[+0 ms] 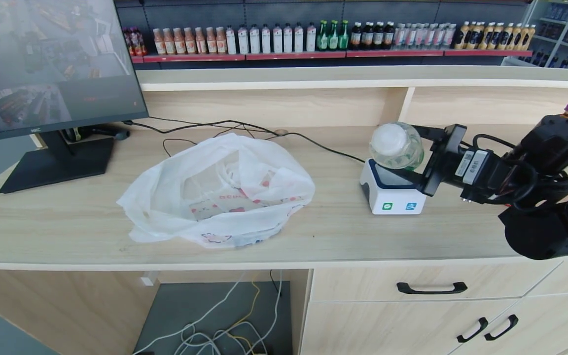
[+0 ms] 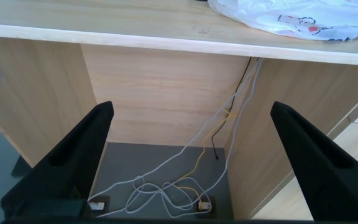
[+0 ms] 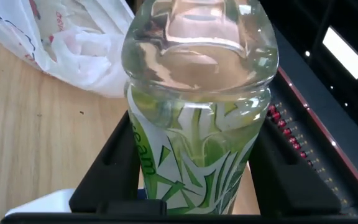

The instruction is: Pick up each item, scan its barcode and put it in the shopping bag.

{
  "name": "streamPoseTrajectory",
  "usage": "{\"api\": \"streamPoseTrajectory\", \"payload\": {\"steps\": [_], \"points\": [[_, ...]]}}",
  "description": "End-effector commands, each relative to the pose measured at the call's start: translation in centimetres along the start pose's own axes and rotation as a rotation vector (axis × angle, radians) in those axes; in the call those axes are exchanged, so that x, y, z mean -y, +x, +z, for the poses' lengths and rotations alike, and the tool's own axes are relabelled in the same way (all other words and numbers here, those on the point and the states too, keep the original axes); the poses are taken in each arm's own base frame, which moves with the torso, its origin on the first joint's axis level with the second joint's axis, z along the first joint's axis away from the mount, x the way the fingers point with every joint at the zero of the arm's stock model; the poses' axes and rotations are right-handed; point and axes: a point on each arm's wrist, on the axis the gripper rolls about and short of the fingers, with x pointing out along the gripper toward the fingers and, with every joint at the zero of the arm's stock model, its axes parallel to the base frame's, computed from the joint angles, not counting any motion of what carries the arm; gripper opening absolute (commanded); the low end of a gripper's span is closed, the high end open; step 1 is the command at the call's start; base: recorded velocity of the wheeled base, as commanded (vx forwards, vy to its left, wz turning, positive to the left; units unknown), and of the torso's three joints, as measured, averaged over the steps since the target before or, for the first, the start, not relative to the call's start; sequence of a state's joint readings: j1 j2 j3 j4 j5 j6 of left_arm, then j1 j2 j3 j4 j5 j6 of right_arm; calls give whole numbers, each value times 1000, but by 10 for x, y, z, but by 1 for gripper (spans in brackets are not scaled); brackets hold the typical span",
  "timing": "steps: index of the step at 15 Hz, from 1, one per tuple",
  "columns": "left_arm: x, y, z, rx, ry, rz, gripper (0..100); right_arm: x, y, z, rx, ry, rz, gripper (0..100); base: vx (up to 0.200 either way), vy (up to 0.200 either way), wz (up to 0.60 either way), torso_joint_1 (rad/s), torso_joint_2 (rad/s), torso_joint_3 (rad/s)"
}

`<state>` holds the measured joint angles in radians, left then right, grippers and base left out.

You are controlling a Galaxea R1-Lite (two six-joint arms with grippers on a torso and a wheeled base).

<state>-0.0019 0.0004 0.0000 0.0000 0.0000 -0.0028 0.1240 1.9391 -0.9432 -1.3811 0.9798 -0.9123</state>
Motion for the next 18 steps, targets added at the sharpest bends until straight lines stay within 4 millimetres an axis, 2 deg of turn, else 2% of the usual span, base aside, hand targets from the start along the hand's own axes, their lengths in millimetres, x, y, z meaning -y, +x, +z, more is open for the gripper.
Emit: {"api": "streamPoseTrajectory", "payload": {"steps": [1, 6, 18], "points": [[0, 0, 0, 0, 0, 0, 100, -3, -3, 2, -5, 0, 8, 0, 0, 0, 0, 0, 0, 0], [0, 0, 0, 0, 0, 0, 100, -16, -6, 0, -11, 12, 37, 0, 0, 0, 0, 0, 0, 0], [0, 0, 0, 0, 0, 0, 100, -27, -6, -5, -27, 21, 51, 0, 0, 0, 0, 0, 0, 0]]}}
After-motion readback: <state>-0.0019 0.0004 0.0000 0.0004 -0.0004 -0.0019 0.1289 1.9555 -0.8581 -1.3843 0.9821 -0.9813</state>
